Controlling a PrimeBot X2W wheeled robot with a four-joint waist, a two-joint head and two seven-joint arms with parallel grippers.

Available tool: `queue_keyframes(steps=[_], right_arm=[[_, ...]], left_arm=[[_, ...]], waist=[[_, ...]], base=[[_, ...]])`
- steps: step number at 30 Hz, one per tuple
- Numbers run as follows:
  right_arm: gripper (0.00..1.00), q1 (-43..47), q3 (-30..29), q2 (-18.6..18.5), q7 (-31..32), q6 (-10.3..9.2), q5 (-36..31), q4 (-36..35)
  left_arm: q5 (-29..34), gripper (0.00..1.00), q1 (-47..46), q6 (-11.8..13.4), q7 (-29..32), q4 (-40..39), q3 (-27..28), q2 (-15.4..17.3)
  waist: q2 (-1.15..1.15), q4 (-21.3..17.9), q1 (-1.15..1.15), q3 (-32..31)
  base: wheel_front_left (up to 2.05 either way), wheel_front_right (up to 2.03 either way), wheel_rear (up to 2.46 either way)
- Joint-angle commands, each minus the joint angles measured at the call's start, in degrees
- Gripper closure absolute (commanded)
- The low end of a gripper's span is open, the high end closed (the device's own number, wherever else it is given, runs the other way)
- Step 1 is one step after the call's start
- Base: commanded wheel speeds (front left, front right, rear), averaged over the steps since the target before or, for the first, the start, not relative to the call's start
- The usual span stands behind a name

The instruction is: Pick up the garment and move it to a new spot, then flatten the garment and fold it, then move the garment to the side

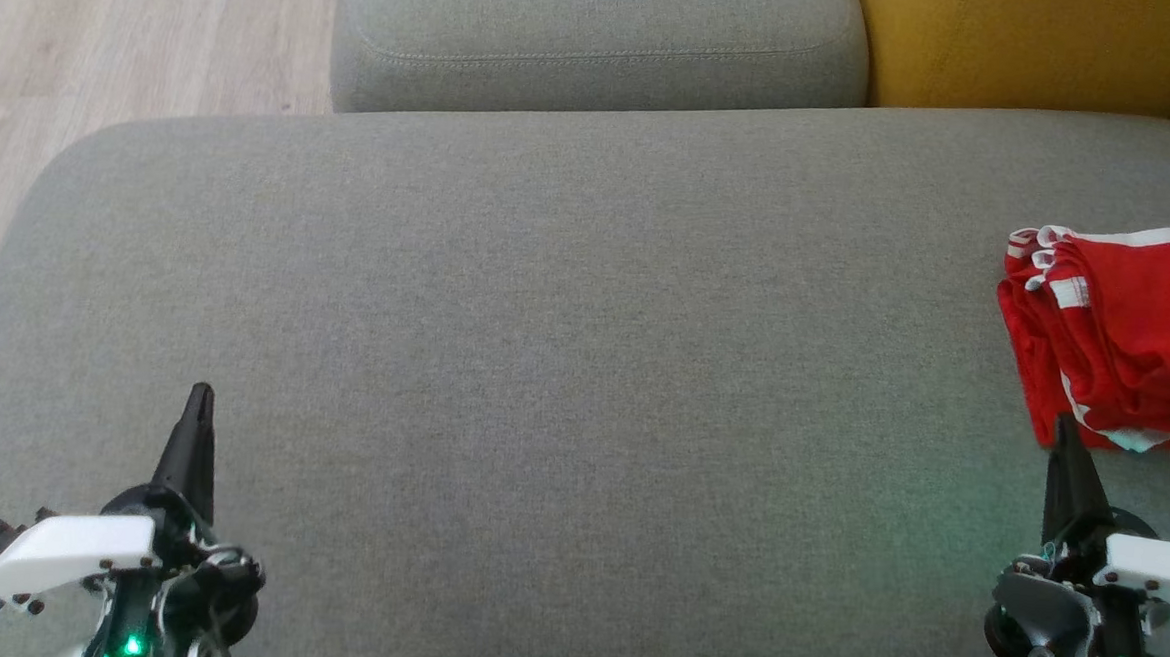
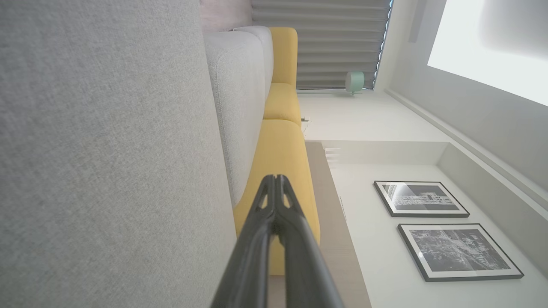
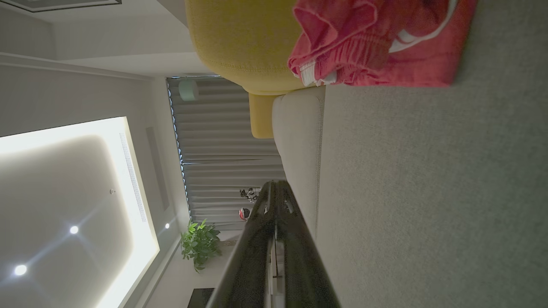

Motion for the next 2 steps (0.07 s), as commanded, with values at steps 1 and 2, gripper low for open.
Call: queue_keyframes(steps=[1,2], right_arm=[[1.00,-2.8,1.0,-0.6,0.3,-0.05,0.0,-1.8],[1.00,-2.8,1.0,-0.6,0.3,-0.05,0.0,-1.8]], left_arm=[[0.2,1.00,-3.1,-0.4,0.4,-1.5,1.8,0.4],[0.2,1.00,-3.1,-0.4,0.4,-1.5,1.8,0.4]], waist=[[0.00,0.0,0.00,0.0],[0.00,0.0,0.00,0.0]], base=[[0.00,0.00,0.00],[0.00,0.00,0.00]])
